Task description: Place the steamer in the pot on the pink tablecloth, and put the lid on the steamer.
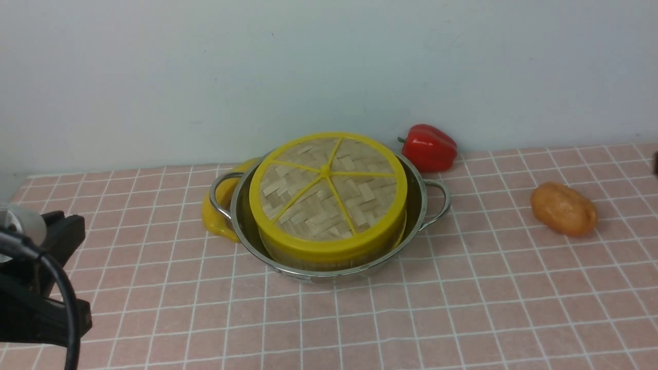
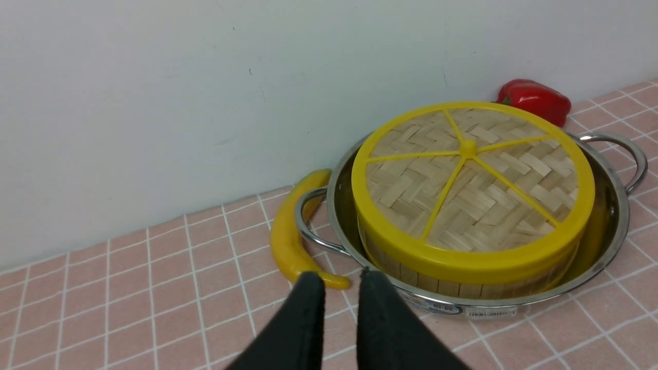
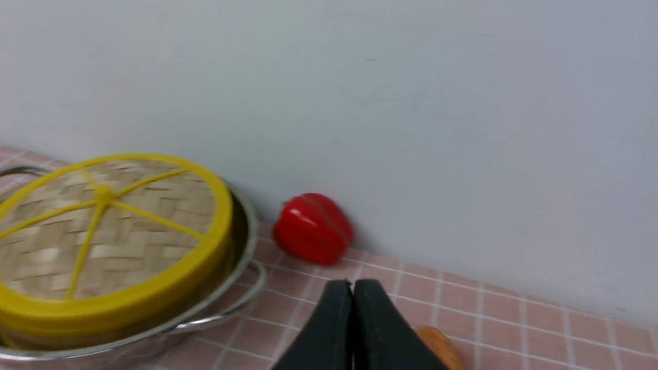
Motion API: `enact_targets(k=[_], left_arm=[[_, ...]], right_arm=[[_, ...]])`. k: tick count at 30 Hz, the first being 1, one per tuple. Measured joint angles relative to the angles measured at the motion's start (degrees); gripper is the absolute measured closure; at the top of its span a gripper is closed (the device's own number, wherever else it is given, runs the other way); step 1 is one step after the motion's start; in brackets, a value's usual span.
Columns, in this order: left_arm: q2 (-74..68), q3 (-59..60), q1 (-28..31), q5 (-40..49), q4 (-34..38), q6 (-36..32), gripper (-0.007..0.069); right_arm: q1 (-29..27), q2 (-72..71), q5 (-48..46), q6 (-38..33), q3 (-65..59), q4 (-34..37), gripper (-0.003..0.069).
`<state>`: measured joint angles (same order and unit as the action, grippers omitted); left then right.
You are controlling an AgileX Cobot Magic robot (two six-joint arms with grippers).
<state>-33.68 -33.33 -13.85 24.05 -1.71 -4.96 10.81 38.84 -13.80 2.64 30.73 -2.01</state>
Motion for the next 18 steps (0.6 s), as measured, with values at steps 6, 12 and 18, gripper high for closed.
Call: enact_targets(k=[6, 12, 18], left_arm=[[0.00, 0.00, 0.00, -0.05, 0.00, 0.00, 0.0518], [0.00, 0.00, 0.00, -0.05, 0.00, 0.00, 0.0508], [0.00, 0.00, 0.00, -0.05, 0.00, 0.00, 0.0500]], right_arm=[[-9.42, -10.77, -5.39, 1.50, -6.16, 0.14, 0.0609], [-10.98, -25.70, -4.22, 1.57, -20.25, 0.19, 0.0590], [-10.98, -37.58, -0.65, 1.57, -30.41, 0.32, 0.0569]])
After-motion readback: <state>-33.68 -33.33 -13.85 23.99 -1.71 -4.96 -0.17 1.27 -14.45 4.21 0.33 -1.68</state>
